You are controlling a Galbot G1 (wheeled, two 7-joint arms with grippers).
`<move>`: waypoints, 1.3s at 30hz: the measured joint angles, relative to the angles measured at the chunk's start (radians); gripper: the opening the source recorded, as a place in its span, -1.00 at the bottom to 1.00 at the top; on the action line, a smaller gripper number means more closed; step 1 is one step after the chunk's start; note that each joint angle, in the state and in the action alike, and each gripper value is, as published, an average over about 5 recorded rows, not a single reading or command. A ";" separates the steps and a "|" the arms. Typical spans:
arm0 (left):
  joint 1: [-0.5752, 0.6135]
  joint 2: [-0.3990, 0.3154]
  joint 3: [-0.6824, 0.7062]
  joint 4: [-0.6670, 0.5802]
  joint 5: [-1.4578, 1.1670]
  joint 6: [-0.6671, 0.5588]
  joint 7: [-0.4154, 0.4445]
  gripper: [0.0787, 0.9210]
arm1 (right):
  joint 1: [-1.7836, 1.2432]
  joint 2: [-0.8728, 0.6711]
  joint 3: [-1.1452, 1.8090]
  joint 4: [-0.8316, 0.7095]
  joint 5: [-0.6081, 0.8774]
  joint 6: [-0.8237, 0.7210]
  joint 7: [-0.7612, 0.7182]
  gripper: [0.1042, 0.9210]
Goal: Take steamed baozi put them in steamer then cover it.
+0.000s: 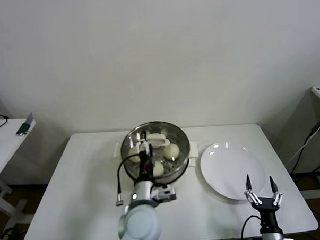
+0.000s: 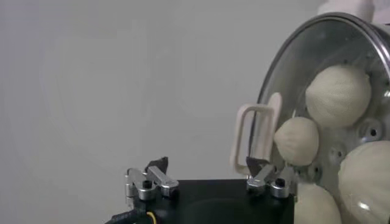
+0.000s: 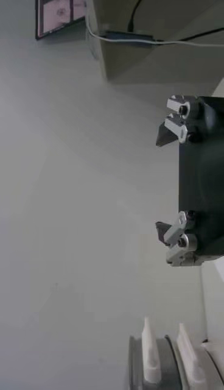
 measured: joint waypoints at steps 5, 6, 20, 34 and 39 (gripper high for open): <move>0.050 0.054 -0.099 -0.074 -0.246 -0.068 -0.086 0.77 | -0.013 0.000 -0.005 0.027 0.000 -0.031 0.016 0.76; 0.061 0.064 -0.128 -0.085 -0.308 -0.086 -0.104 0.77 | -0.015 -0.001 -0.006 0.033 -0.001 -0.038 0.019 0.76; 0.312 0.181 -0.603 -0.079 -1.236 -0.458 -0.206 0.77 | -0.020 -0.013 -0.017 0.055 -0.013 -0.085 0.023 0.76; 0.471 0.174 -0.696 0.117 -1.656 -0.811 -0.195 0.77 | -0.025 -0.035 -0.037 0.031 0.044 -0.102 -0.008 0.76; 0.504 0.160 -0.698 0.142 -1.699 -0.871 -0.187 0.77 | -0.027 -0.042 -0.046 0.029 0.059 -0.104 -0.019 0.76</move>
